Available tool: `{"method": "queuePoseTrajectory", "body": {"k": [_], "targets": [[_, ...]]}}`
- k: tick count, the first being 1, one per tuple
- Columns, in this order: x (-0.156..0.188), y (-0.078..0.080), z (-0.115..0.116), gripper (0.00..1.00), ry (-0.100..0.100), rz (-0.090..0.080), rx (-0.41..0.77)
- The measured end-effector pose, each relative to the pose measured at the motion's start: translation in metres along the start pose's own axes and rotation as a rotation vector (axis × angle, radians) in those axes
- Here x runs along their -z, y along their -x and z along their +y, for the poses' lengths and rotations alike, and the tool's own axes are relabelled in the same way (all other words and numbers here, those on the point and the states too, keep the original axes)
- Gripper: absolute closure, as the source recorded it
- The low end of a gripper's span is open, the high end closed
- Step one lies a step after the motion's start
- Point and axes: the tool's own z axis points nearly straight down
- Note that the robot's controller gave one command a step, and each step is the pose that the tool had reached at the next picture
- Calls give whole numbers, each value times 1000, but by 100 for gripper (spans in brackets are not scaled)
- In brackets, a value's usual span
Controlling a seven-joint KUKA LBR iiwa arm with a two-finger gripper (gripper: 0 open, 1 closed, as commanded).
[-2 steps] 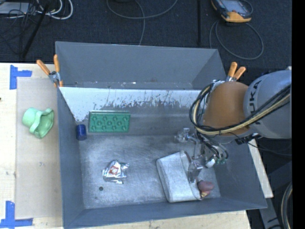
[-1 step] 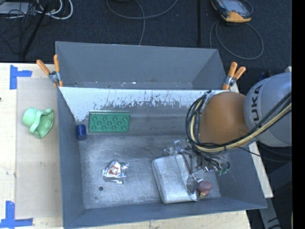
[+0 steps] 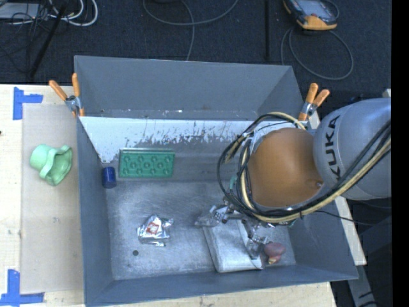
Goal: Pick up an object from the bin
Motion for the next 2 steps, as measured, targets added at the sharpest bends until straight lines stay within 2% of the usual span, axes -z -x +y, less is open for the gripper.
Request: {"method": "queuePoseTrajectory", "body": {"k": [1, 2], "targets": [[-24, 24, 27, 0, -3, 19, 310], [-29, -64, 0, 0, -2, -1, 554]]}}
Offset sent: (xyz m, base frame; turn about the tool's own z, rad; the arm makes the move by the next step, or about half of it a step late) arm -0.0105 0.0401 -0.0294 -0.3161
